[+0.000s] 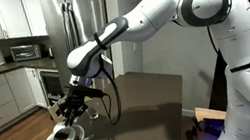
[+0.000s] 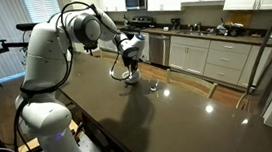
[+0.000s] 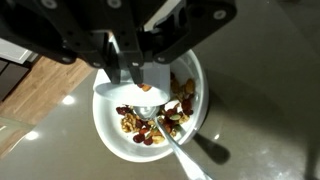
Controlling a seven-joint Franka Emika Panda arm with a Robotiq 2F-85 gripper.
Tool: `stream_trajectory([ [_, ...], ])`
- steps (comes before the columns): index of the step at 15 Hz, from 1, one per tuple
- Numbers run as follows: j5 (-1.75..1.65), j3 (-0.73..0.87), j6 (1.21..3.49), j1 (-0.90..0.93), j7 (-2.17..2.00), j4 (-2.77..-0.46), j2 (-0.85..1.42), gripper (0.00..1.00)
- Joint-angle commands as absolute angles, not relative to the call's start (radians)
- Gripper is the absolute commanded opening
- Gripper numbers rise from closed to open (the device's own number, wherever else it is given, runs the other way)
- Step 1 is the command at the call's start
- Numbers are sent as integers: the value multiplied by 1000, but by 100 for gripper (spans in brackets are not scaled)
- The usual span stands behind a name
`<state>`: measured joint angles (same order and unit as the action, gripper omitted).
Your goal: Slide the white mug to the right, pour the contents in the white mug into the bowl
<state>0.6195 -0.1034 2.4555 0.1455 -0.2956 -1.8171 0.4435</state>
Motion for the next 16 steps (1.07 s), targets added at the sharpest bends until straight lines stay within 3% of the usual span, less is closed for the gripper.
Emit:
stream_trajectory([
  [1,593,-113,2494,147,-302,-1831,438,7],
  [16,513,-133,2569,154,-313,-1874,417,7],
])
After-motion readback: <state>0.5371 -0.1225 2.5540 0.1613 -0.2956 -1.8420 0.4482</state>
